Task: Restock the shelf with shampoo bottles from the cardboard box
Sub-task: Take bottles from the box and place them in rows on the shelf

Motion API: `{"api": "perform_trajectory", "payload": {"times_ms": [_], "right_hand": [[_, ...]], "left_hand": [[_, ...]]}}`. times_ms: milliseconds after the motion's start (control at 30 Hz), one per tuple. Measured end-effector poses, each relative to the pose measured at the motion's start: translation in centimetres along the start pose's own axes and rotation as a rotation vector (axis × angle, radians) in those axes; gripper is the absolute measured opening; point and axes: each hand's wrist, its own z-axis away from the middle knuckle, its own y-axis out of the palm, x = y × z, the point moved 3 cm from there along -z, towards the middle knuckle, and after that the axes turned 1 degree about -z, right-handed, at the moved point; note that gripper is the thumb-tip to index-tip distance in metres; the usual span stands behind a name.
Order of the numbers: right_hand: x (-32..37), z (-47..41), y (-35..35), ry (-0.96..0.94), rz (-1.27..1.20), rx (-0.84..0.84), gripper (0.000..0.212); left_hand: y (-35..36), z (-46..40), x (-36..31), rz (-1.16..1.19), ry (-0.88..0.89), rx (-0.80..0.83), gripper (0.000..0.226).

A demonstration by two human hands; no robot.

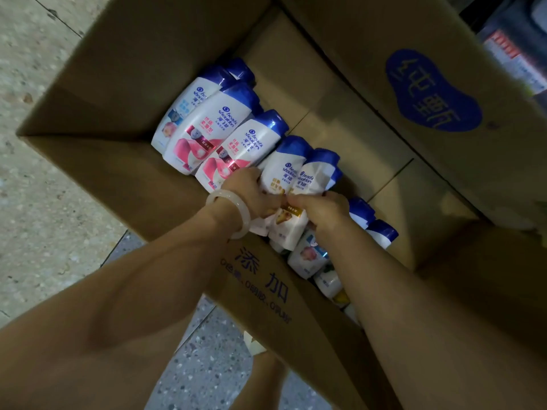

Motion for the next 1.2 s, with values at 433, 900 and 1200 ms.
{"api": "perform_trajectory", "payload": {"times_ms": [433,900,1200], "right_hand": [[7.1,12.0,-7.5,-0.238,-0.343,0.353,0.033],[21.8,40.5,-16.2,-0.674,-0.193,0.353,0.030],[22.1,64.0,-26.6,-0.898,-0.205,0.321,0.058]], "left_hand": [[-6.7,9.0,-9.3,0.884,0.121,0.184,0.038],[-24.3,32.5,-24.3,0.980,0.454,-0.007,0.039],[-30.6,52.7,-34.6,0.855,0.690,-0.012,0.039]]}}
